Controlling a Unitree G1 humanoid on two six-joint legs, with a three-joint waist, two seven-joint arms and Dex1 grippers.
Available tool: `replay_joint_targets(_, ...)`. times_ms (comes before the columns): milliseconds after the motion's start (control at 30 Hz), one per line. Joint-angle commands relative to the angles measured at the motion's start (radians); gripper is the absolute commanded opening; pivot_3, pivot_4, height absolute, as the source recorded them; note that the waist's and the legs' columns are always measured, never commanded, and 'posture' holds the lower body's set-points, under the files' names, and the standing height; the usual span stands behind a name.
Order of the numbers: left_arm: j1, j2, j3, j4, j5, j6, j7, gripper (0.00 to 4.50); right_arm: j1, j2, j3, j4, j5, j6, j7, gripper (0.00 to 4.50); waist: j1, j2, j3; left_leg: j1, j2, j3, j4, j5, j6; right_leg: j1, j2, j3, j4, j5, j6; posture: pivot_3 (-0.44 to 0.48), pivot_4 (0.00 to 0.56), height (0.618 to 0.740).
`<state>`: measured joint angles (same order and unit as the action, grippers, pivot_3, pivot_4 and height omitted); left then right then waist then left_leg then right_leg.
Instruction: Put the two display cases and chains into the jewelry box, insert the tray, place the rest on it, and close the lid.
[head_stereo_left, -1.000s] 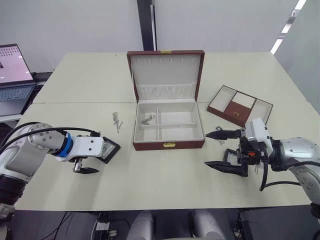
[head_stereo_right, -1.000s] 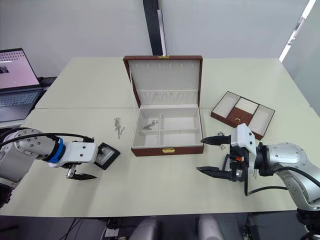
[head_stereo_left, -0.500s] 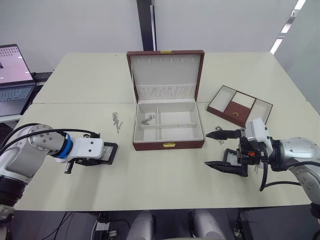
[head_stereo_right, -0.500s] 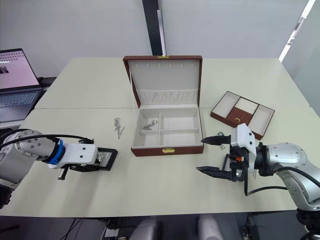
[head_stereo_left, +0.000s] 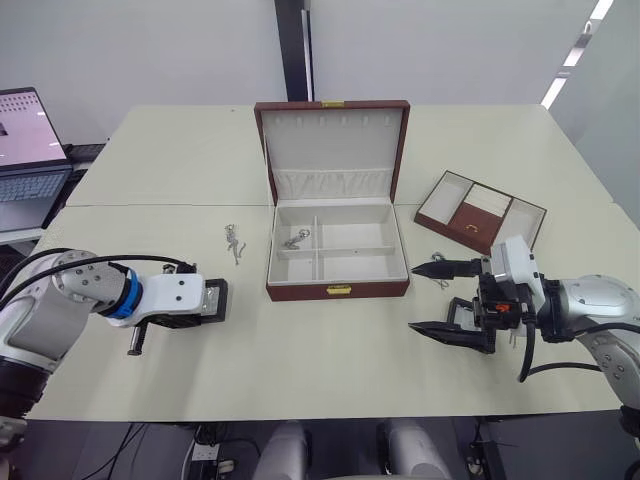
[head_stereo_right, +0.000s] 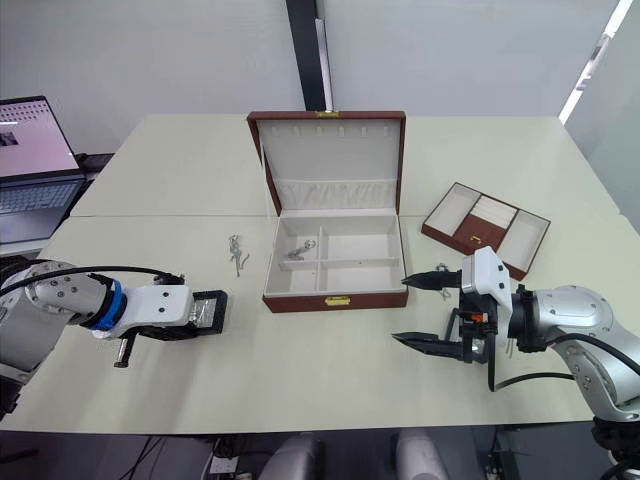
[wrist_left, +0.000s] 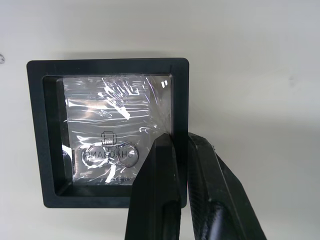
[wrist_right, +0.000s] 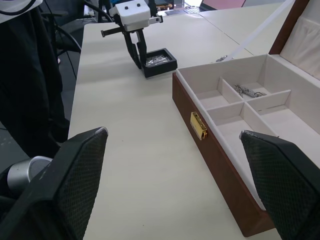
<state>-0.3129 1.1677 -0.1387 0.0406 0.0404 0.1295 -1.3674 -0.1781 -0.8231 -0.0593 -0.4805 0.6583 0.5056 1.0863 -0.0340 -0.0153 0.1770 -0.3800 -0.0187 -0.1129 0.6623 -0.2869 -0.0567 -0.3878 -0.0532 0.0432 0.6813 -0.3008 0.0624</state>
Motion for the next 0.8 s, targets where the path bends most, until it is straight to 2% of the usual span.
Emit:
replay_joint_targets(33, -0.021, 0.026, 0.077, -0.056, -0.065, 0.061, -0.014, 0.02, 0.002, 0.001, -0.042, -0.019, 0.021, -0.015, -0.003, 4.50, 0.000, 0.000, 0.000, 0.000, 0.000, 0.000, 0.000, 0.000, 0.000, 0.000, 0.000, 0.000, 0.000, 0.000, 0.000, 0.000, 0.150, 0.740)
replay_joint_targets(233, -0.118, 0.036, 0.166, -0.184, -0.228, 0.288, -0.041, 0.02, 0.030, 0.005, -0.082, -0.029, 0.031, 0.003, -0.038, 4.50, 0.000, -0.003, 0.002, 0.000, 0.000, 0.000, 0.000, 0.000, 0.000, 0.000, 0.000, 0.000, 0.000, 0.000, 0.000, 0.000, 0.150, 0.740)
replay_joint_targets(433, -0.284, -0.037, 0.111, -0.251, -0.329, 0.456, -0.029, 0.02, 0.039, -0.007, -0.135, -0.014, 0.044, 0.033, -0.092, 4.50, 0.000, -0.003, 0.002, 0.000, 0.000, 0.000, 0.000, 0.000, 0.000, 0.000, 0.000, 0.000, 0.000, 0.000, 0.000, 0.000, 0.150, 0.740)
replay_joint_targets(633, -0.462, -0.162, -0.020, -0.168, -0.278, 0.431, -0.016, 0.02, 0.068, -0.019, -0.189, -0.011, 0.033, 0.062, -0.149, 4.50, 0.001, -0.003, 0.002, -0.001, -0.001, 0.000, 0.001, 0.000, 0.000, 0.001, 0.000, 0.000, 0.000, 0.000, 0.000, 0.000, 0.150, 0.740)
replay_joint_targets(800, -0.593, -0.301, -0.147, -0.017, -0.198, 0.353, -0.017, 0.02, 0.121, -0.015, -0.220, -0.034, 0.017, 0.068, -0.201, 4.50, 0.002, -0.003, 0.002, -0.001, -0.001, -0.001, 0.002, 0.000, 0.000, 0.000, 0.000, 0.000, 0.000, 0.000, 0.000, 0.000, 0.150, 0.740)
